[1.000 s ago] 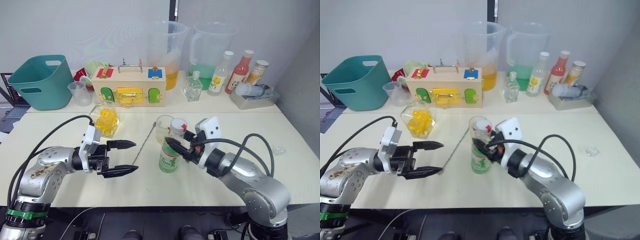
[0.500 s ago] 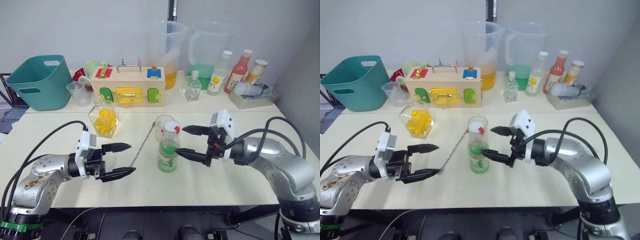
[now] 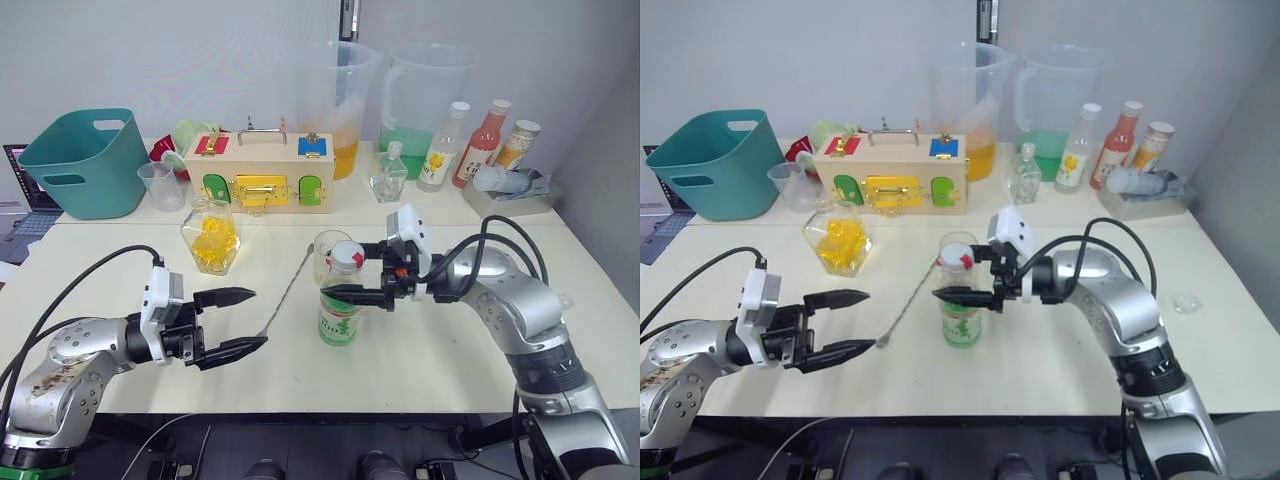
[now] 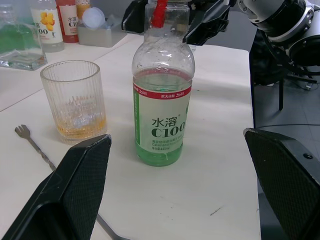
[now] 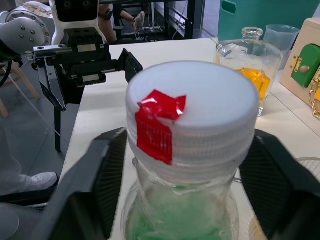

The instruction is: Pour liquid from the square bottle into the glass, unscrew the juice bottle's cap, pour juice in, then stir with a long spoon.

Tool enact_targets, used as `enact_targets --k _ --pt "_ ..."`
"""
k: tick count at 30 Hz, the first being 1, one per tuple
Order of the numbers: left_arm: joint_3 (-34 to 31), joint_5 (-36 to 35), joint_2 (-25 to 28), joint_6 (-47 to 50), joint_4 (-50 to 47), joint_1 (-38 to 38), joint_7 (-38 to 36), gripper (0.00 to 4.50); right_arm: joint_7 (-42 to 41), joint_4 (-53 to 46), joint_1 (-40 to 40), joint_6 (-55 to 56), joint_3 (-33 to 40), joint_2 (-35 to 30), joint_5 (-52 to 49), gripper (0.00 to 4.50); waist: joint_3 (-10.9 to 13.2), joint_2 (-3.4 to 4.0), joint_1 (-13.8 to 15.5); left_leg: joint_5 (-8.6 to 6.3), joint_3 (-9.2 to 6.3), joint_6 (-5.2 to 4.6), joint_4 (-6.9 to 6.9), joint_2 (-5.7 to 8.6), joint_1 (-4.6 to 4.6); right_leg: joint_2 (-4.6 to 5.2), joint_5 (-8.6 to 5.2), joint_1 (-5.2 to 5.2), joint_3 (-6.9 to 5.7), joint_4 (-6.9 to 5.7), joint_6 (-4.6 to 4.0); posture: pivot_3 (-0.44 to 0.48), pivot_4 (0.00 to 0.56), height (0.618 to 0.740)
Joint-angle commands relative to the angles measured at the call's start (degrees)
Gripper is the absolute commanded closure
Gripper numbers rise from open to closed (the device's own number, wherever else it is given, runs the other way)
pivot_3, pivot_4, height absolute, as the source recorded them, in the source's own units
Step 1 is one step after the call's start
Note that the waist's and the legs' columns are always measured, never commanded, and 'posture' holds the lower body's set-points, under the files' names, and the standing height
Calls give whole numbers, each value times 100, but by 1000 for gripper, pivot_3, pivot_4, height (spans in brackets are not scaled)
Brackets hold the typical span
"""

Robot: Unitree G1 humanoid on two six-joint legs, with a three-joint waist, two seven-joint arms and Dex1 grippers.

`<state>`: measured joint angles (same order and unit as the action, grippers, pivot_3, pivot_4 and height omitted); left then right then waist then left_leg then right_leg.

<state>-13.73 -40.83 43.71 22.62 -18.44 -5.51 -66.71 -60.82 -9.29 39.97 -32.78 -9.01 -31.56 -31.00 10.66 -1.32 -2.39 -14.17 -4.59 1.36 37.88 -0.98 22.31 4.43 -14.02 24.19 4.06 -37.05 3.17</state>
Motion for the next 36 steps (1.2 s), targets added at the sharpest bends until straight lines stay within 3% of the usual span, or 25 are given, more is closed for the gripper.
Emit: enact_targets --k 1,3,4,18,30,32,36 --pt "-131 -74 56 -43 -150 -7 16 0 -93 -134 121 92 61 41 -35 2442 0 0 -6 0 0 0 0 0 0 0 0 0 0 0 0 0 150 740" --pt "-94 -55 48 -65 -94 -58 -7 0 -56 -298 116 34 108 87 -105 3030 0 0 -7 0 0 0 0 -1 0 -1 0 1 0 0 0 0 150 740" --pt "-68 -45 45 -74 -59 -95 -24 0 -17 -428 117 -23 138 109 -161 3074 0 0 -7 0 0 0 0 -1 0 -1 0 1 0 -1 0 0 150 740" --pt "247 84 27 -159 472 -653 -352 0 1408 -1897 -389 -1050 -13 530 -394 3074 0 0 -8 0 -2 0 0 0 2 -1 0 3 -1 -4 0 0 150 740" --pt "330 144 27 -199 650 -845 -498 0 1840 -2025 -762 -1197 -267 657 -335 3074 0 0 -21 0 -1 0 0 -1 -1 -2 0 3 0 -4 0 0 150 740" --pt "330 142 28 -200 651 -846 -511 0 1784 -2037 -748 -1176 -262 618 -352 2045 0 1 -19 0 -1 0 0 -1 -1 -2 0 2 -1 -4 0 0 150 740" --pt "327 144 39 -208 677 -862 -564 0 1400 -2055 -641 -1157 -85 284 -498 732 0 0 -17 0 -2 0 0 0 0 -2 0 2 -1 -4 0 0 150 740"
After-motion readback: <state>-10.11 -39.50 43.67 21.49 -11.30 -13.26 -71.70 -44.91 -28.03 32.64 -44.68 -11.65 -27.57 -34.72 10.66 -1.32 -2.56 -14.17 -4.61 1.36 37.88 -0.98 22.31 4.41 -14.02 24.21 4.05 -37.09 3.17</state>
